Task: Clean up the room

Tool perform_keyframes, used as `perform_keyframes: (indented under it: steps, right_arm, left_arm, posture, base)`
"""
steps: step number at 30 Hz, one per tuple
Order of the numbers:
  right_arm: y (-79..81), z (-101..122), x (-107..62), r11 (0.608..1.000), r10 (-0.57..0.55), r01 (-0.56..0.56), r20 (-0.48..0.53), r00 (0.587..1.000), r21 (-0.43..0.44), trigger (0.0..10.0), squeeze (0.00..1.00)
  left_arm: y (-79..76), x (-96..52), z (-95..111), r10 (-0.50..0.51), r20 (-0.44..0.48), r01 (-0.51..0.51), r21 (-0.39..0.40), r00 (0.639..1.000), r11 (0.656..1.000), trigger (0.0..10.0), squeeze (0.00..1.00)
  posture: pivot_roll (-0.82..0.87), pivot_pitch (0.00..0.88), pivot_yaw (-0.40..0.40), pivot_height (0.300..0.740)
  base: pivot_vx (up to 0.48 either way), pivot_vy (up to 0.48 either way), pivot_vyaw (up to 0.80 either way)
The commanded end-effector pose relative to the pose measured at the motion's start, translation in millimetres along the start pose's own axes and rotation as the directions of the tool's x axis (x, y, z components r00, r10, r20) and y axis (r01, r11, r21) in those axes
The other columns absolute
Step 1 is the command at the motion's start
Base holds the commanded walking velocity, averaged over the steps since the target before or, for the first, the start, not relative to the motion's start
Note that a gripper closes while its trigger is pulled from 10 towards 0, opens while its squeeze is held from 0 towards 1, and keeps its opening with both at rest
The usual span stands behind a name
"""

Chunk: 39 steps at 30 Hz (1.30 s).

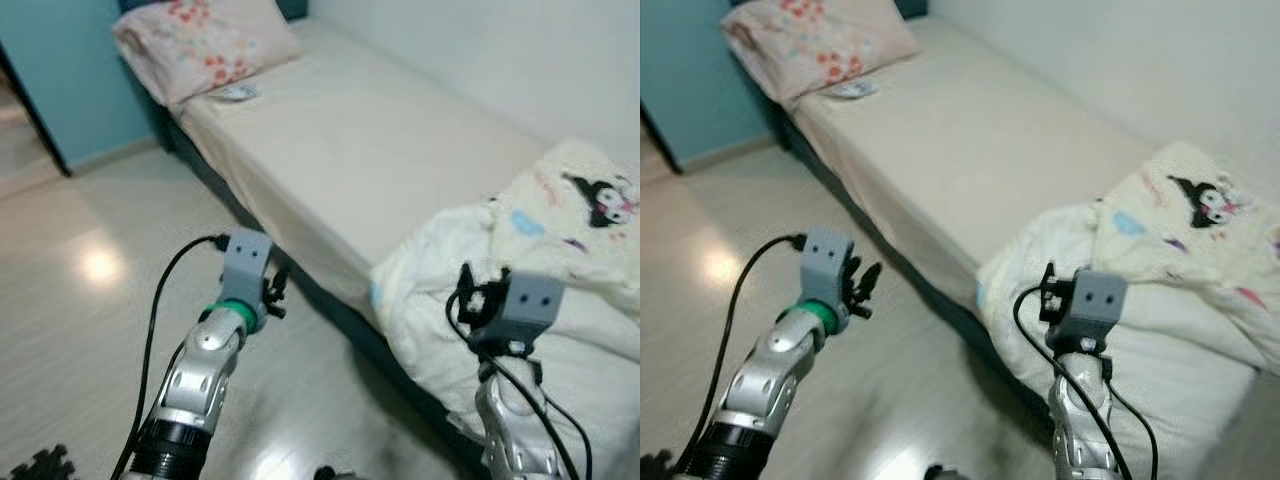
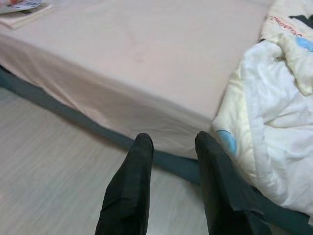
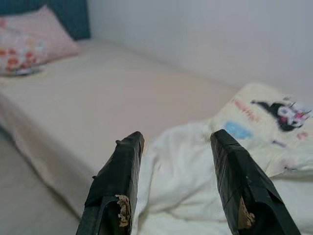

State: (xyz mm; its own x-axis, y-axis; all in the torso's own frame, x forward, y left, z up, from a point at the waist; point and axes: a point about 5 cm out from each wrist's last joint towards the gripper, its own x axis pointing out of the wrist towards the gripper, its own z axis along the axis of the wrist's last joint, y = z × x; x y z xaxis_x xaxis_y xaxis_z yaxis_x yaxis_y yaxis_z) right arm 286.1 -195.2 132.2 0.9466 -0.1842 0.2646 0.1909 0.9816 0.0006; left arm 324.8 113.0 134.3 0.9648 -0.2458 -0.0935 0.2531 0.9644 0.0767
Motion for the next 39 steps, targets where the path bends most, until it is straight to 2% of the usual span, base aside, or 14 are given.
perform_keyframes:
  steps: [1, 23, 35, 39]
  right_arm:
    - [-3.7, -3.3, -2.8, 1.000, -0.013, 0.013, -0.014, 1.000, 0.010, 10.0, 0.00]
    - [-1.2, 3.3, 1.1, 0.999, -0.004, 0.003, 0.016, 1.000, 0.036, 10.0, 0.00]
    - [-0.7, 3.5, 1.0, 1.000, 0.000, 0.000, 0.019, 1.000, 0.029, 10.0, 0.00]
    - [-1.9, 3.4, 1.1, 0.999, -0.008, 0.007, 0.017, 1.000, 0.033, 10.0, 0.00]
  left_arm:
    - [0.0, -0.5, -2.4, -0.001, -0.006, 0.001, -0.008, 1.000, 1.000, 10.0, 0.00]
    - [2.1, 2.4, 3.9, 0.019, 0.035, -0.019, 0.007, 0.999, 1.000, 10.0, 0.00]
    - [-1.0, 4.1, 5.3, 0.007, 0.047, -0.008, 0.016, 0.999, 1.000, 10.0, 0.00]
    - [-1.1, 4.1, 5.1, 0.006, 0.046, -0.006, 0.015, 0.999, 1.000, 10.0, 0.00]
  posture:
    - [-0.02, 0.100, 0.006, 0.716]
    - [-0.02, 0.101, 0.008, 0.716]
    - [-0.02, 0.101, 0.011, 0.716]
    - [-0.02, 0.101, 0.011, 0.716]
  base:
    - [0.000, 0.000, -0.80]
    - [0.000, 0.000, -0.80]
    - [0.459, 0.000, 0.00]
    - [0.455, 0.000, -0.78]
